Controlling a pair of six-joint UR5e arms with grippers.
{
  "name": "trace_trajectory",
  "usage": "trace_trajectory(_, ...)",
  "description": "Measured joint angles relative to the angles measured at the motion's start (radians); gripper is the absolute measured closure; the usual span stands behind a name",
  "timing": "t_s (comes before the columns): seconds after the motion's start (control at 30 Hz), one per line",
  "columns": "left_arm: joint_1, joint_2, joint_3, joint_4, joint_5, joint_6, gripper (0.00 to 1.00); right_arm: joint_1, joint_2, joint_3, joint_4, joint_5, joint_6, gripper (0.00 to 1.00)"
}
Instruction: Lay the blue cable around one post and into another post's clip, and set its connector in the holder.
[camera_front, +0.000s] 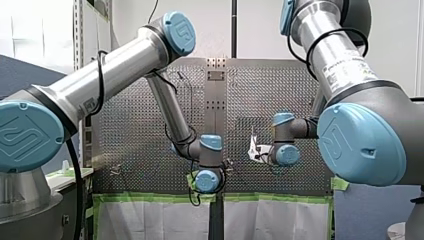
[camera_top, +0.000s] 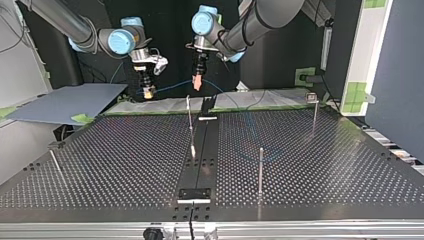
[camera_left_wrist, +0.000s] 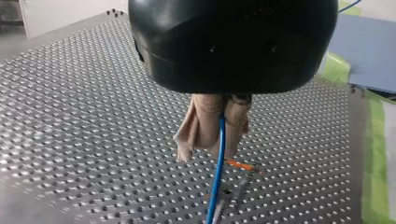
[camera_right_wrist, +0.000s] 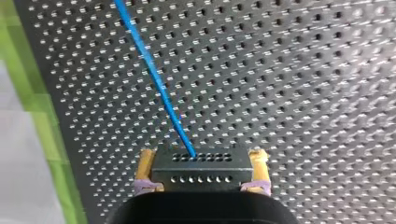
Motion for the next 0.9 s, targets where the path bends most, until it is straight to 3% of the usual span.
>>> trace_trajectory(0.37,0.014,-0.041,0.07,-0.017,0.02,0.008,1.0,-0.004,0.036,-0.012,-0.028,-0.012,0.001,1.0)
trace_trajectory(0.73,0.038,-0.043,0.086,-0.037,0.018,0.019,1.0,-0.028,0.081,-0.037,-0.034,-0.031,0.004,1.0)
trace_trajectory(0.9,0.06,-0.07,0.097,-0.044,0.02,0.034,1.0,-0.043,0.089,-0.044,-0.039,-0.032,0.007,1.0)
